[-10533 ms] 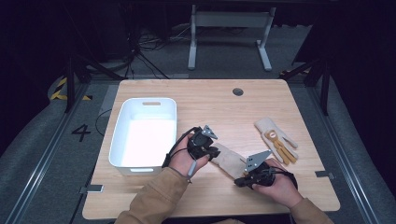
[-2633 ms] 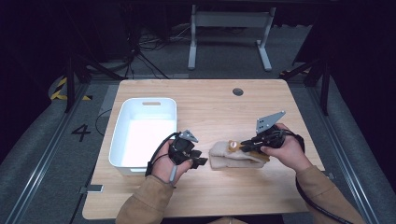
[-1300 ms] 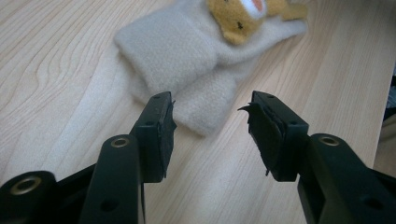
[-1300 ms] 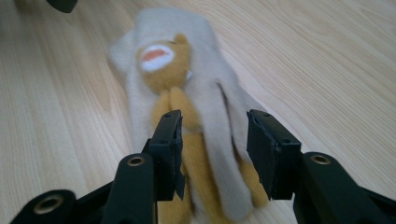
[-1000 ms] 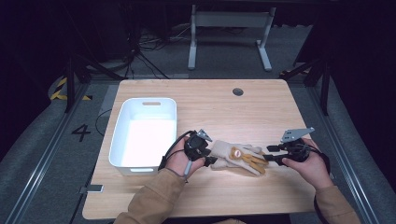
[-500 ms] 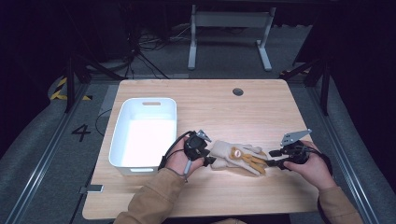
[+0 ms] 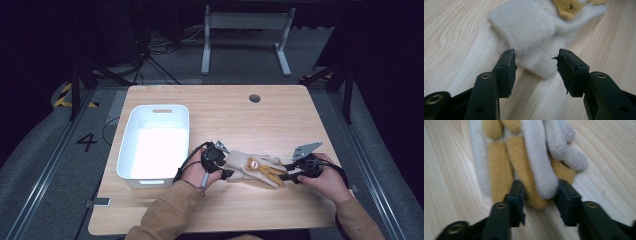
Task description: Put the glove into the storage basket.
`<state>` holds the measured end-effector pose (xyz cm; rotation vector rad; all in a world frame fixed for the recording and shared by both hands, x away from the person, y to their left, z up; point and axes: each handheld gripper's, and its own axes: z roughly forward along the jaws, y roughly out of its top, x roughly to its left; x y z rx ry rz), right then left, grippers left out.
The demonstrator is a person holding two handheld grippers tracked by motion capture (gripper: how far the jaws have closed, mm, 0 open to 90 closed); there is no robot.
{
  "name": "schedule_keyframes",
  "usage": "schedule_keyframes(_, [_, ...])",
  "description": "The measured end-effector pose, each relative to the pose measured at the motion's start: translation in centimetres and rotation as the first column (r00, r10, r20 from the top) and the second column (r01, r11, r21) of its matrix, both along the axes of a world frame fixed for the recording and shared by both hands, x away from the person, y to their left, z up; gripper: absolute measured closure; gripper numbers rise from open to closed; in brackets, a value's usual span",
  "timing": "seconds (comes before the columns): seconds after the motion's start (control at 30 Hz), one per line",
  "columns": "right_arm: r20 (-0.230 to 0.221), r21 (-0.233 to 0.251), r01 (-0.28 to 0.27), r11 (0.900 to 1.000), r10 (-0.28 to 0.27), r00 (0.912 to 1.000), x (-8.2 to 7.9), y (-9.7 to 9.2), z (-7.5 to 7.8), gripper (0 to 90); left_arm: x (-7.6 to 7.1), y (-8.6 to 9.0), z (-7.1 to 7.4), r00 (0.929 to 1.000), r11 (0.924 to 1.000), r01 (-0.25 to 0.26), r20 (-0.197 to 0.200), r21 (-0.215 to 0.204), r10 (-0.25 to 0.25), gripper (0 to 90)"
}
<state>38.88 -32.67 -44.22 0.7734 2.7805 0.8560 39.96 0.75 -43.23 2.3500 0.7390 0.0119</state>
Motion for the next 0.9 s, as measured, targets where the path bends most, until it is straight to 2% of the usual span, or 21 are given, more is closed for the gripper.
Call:
schedule_keyframes(0.13, [-0.006,-0.007,-0.002,1.0000,0.002,1.0000,0.0,-0.1,0.2,74.0,0.4,-0.4,-0.3,0.9997,0.9997,-0.023,-0.003,-0.010,0.023,48.8])
schedule_keyframes(0.23, [-0.012,-0.009,-0.002,1.0000,0.002,0.9999,0.0,-0.1,0.1,75.7,0.8,-0.5,-0.7,0.9993,0.9995,-0.032,-0.017,-0.002,0.032,49.0])
schedule_keyframes(0.3, [-0.016,-0.005,-0.006,1.0000,0.006,0.9999,0.0,-0.1,0.1,76.3,1.1,-0.5,-1.1,0.9978,0.9987,-0.031,-0.059,-0.041,0.029,48.2])
schedule_keyframes(0.33, [-0.016,-0.004,-0.006,1.0000,0.006,0.9998,0.0,-0.1,0.1,76.7,1.3,-0.4,-1.3,0.9974,0.9982,-0.036,-0.064,-0.048,0.033,48.3])
schedule_keyframes(0.5, [-0.017,-0.008,-0.008,0.9999,0.008,0.9998,-0.1,0.0,0.2,78.1,1.3,-0.4,-1.2,0.9981,0.9987,-0.044,-0.044,-0.026,0.043,60.4])
schedule_keyframes(0.63, [-0.024,-0.005,-0.005,1.0000,0.004,0.9997,-0.1,0.0,0.3,78.7,1.3,-0.4,-1.2,0.9971,0.9975,-0.060,-0.050,-0.038,0.058,65.2])
schedule_keyframes(0.8, [-0.024,-0.004,-0.005,1.0000,0.005,0.9997,-0.2,0.1,0.5,79.6,1.2,-0.5,-1.0,0.9971,0.9979,-0.065,-0.041,-0.007,0.065,81.0])
schedule_keyframes(0.9, [-0.021,-0.005,-0.006,1.0000,0.006,0.9998,-0.2,0.1,0.6,80.2,1.0,-0.5,-1.0,0.9986,0.9988,-0.047,-0.023,0.012,0.048,85.8])
